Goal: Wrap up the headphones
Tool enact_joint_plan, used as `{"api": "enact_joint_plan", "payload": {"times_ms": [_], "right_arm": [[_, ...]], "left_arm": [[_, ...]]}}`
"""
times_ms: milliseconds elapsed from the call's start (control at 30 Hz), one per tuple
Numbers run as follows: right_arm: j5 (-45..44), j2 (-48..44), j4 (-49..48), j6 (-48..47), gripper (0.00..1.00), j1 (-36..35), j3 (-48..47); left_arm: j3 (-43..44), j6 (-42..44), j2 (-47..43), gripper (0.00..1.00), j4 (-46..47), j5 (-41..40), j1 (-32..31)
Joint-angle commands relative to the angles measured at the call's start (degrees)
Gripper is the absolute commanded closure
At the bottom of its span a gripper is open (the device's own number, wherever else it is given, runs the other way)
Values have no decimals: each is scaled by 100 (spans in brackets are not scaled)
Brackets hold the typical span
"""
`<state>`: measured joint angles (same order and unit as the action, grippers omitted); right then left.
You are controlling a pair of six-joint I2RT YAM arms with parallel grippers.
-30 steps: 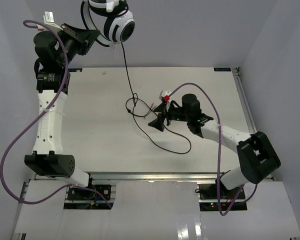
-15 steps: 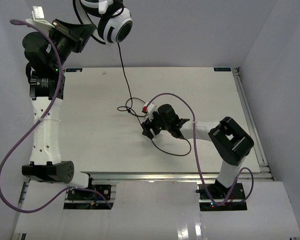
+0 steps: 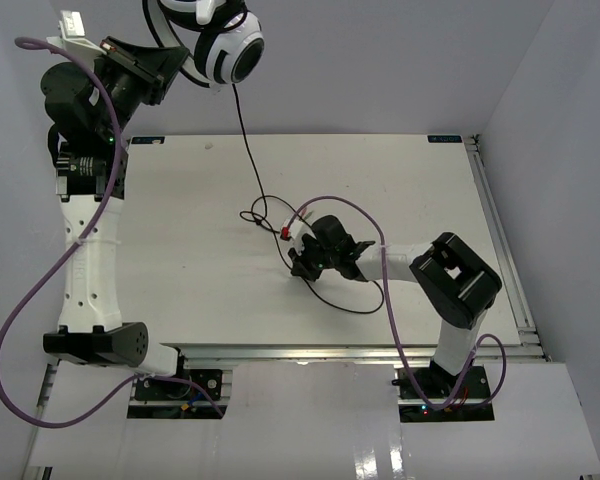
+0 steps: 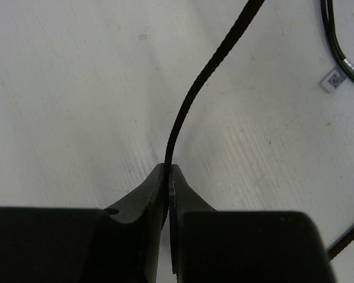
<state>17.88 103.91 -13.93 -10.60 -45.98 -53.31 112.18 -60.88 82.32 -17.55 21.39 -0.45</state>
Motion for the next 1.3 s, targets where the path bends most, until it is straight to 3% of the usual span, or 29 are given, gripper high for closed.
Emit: {"api": "enact_joint_plan", "payload": {"times_ms": [0, 300, 533, 967, 1133, 1200, 1233, 1267], "right_arm": [[-168, -387, 471, -386, 92, 270, 206], [-2195, -2599, 2003, -1290, 92, 1943, 923], [-3174, -3271, 2569, -1324, 92, 2928, 1297], [-2790, -2717, 2607, -1012, 92, 5240, 631], [-2337, -2851, 2626, -1029, 92, 5580, 840], [-1988, -3042, 2628, -1089, 87, 5587, 914], [-1573, -3180, 2678, -1197, 78, 5589, 926], [-1001, -3328, 2788, -1427, 60, 5584, 920]], "left_arm": [[100, -122, -401, 100, 169, -189, 36], [-243, -21, -560, 100, 323, -354, 36], [-732, -187, -743, 100, 586, -310, 36], [-679, -100, -866, 100, 429, -416, 36], [-690, -123, -832, 100, 471, -390, 36], [-728, -143, -836, 100, 484, -368, 36], [-763, -159, -844, 100, 509, -344, 36], [-801, -181, -855, 100, 542, -311, 36]]}}
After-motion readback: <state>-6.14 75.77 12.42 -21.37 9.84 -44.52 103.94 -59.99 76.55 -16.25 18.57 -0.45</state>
